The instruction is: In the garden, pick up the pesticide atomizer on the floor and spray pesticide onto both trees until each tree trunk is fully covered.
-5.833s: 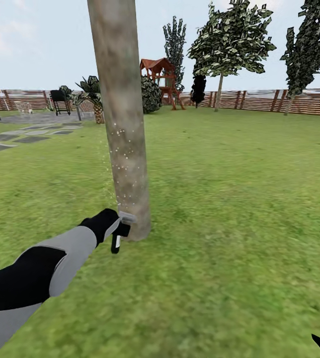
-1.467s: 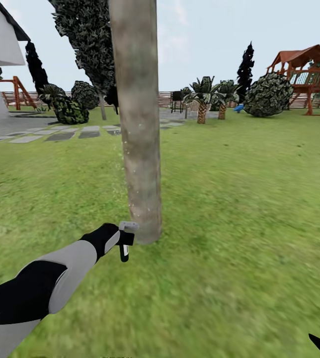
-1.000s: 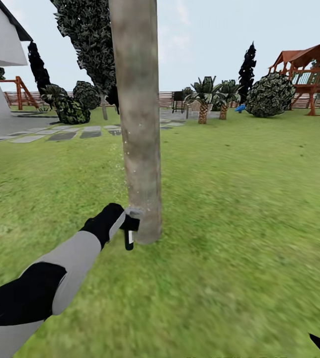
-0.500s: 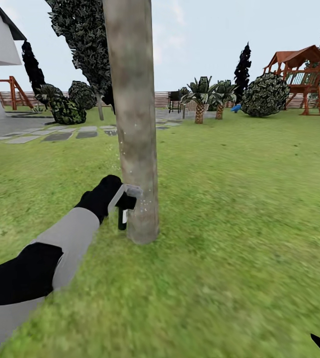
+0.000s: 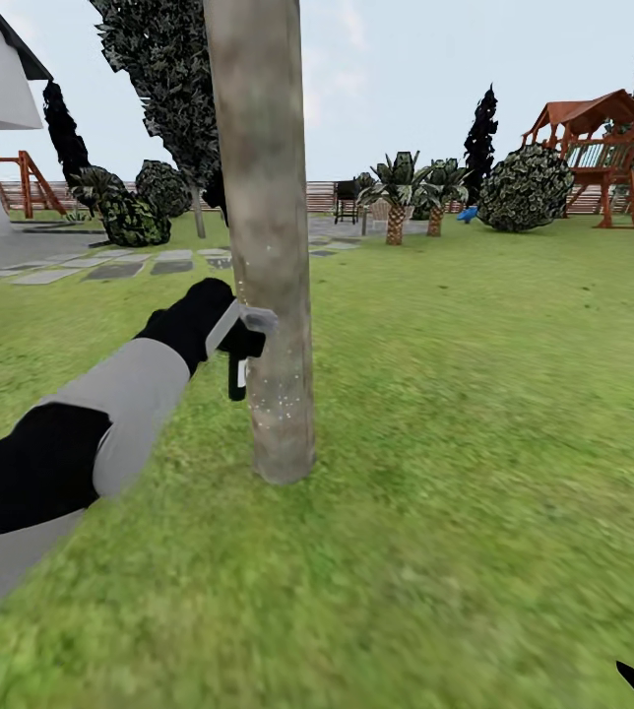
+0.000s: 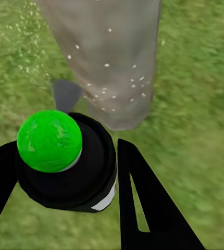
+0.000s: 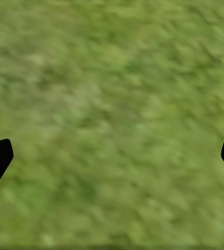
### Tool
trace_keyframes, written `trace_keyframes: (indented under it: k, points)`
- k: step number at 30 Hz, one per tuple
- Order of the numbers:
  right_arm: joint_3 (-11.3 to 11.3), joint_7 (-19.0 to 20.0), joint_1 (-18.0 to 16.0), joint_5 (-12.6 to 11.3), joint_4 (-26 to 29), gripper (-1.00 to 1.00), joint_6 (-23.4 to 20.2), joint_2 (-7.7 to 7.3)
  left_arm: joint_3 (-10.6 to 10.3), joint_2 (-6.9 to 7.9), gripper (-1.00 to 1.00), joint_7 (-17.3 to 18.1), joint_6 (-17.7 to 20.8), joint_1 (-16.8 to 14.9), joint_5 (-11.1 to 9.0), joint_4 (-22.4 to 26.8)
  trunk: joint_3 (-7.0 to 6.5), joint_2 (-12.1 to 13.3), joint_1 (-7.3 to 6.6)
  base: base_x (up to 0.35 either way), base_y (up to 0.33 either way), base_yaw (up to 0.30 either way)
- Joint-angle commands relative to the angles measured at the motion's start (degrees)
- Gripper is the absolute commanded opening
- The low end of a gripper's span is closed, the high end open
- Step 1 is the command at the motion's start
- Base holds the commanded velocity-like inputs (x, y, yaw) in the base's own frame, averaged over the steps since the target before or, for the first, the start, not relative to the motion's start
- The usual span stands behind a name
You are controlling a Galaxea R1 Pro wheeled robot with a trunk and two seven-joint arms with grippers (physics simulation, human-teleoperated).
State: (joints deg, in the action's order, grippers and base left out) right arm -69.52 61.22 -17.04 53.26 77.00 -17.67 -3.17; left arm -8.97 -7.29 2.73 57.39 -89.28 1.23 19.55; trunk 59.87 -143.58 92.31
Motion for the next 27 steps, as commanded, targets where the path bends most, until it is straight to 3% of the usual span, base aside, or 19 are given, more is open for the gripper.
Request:
trace_keyframes:
  k: [1,20,27]
  points:
    - [0.00,0.02,0.00,0.00,0.02,1.00,0.00,-0.01,0.01,0.00,-1.00,0.00,0.00,-0.99,-0.08,-0.65,0.01,0.00,0.00,0.000,0.000,0.000]
    - [0.00,0.00,0.02,0.00,0.03,1.00,0.00,-0.07,0.01,-0.44,-1.00,0.00,0.09,-17.81,-0.13,-11.52,0.01,0.00,0.00,0.000,0.000,0.000]
    - [0.00,-0.03,0.02,0.00,0.01,1.00,0.00,-0.07,0.01,-0.44,-1.00,0.00,0.09,-19.93,-0.10,-13.51,0.01,0.00,0.00,0.000,0.000,0.000]
